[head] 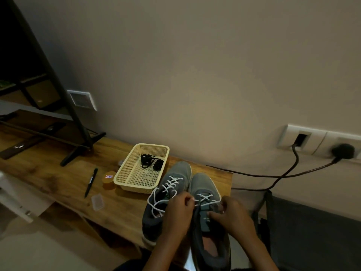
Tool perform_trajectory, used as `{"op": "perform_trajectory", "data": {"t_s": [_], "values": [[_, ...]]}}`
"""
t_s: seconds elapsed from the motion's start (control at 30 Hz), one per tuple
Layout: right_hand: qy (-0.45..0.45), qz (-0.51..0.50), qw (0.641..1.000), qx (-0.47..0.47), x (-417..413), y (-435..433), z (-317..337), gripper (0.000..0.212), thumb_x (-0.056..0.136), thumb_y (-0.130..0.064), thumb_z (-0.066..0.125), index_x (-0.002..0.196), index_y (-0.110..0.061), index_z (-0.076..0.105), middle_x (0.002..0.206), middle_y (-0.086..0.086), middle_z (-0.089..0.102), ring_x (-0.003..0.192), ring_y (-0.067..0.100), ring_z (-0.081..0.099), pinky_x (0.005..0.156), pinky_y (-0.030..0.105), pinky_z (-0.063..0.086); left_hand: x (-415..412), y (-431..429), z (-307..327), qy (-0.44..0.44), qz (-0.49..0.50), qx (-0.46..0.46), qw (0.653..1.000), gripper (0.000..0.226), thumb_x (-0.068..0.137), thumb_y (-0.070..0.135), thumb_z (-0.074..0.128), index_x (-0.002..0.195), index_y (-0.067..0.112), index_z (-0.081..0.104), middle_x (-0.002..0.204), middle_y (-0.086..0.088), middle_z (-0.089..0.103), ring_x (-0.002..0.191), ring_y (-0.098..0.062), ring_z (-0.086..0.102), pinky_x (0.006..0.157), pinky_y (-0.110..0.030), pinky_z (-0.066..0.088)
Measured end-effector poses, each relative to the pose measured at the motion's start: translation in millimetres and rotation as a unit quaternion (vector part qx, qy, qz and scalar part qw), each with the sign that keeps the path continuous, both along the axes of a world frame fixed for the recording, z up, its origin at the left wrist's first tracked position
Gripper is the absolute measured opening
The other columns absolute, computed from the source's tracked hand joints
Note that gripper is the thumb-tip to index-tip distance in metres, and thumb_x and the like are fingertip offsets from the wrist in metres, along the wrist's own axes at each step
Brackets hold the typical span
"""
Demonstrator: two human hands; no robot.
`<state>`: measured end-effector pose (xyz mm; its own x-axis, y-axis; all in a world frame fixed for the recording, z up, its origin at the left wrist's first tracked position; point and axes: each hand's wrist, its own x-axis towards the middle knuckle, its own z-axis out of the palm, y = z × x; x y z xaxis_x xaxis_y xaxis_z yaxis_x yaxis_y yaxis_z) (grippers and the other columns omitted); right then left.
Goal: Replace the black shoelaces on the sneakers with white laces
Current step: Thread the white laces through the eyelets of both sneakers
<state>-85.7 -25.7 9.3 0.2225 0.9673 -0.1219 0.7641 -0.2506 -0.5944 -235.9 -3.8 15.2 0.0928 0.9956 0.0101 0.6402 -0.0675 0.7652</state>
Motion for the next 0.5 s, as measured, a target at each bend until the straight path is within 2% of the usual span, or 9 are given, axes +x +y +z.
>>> {"op": "perform_trajectory", "data": {"t_s": [0.1, 0.17, 0.3, 0.4, 0.5], "values": [[0.032, -0.005, 0.999, 0.012, -5, 0, 0, 0.03, 0.075, -0.029, 0.072, 0.066, -0.022, 0.044, 0.07, -0.005, 0.053, 0.066, 0.009, 0.051, 0.057, 0.024, 0.041, 2, 1, -1, 0.102, -0.009, 0.015, 0.995, 0.019, 0.094, 0.027, 0.052, 0.097, 0.019, 0.068, 0.1, 0.002, 0.066, 0.092, -0.013, 0.061, 0.073, -0.025, 0.044], [0.037, -0.016, 0.999, 0.012, -8, -1, -3, 0.026, 0.074, -0.027, 0.07, 0.065, -0.022, 0.046, 0.069, -0.004, 0.055, 0.067, 0.012, 0.054, 0.062, 0.029, 0.047, 3, 1, 0, 0.125, -0.011, -0.003, 0.992, 0.016, 0.093, 0.03, 0.054, 0.097, 0.022, 0.067, 0.105, 0.002, 0.061, 0.096, -0.015, 0.06, 0.08, -0.031, 0.047], [0.034, -0.017, 0.999, 0.005, -9, -2, -5, 0.026, 0.073, -0.027, 0.071, 0.064, -0.022, 0.047, 0.068, -0.004, 0.056, 0.068, 0.013, 0.057, 0.063, 0.03, 0.048, 5, 2, 6, 0.155, 0.01, -0.004, 0.988, 0.016, 0.097, 0.026, 0.046, 0.098, 0.021, 0.061, 0.111, 0.0, 0.054, 0.1, -0.016, 0.056, 0.079, -0.03, 0.044], [0.032, -0.013, 0.999, 0.012, -8, -2, -3, 0.028, 0.072, -0.027, 0.071, 0.061, -0.022, 0.046, 0.064, -0.006, 0.053, 0.063, 0.01, 0.052, 0.056, 0.025, 0.041, 1, 2, 13, 0.177, 0.059, 0.053, 0.981, 0.018, 0.099, 0.027, 0.042, 0.106, 0.021, 0.057, 0.119, 0.002, 0.048, 0.109, -0.014, 0.046, 0.079, -0.024, 0.037], [0.034, -0.009, 0.999, 0.017, -7, -3, -2, 0.031, 0.07, -0.028, 0.072, 0.059, -0.022, 0.044, 0.061, -0.006, 0.05, 0.059, 0.008, 0.048, 0.052, 0.023, 0.037, -5, 1, 13, 0.205, 0.127, 0.156, 0.958, 0.007, 0.089, 0.025, 0.061, 0.095, 0.024, 0.063, 0.112, 0.001, 0.052, 0.108, -0.021, 0.045, 0.082, -0.033, 0.035]]}}
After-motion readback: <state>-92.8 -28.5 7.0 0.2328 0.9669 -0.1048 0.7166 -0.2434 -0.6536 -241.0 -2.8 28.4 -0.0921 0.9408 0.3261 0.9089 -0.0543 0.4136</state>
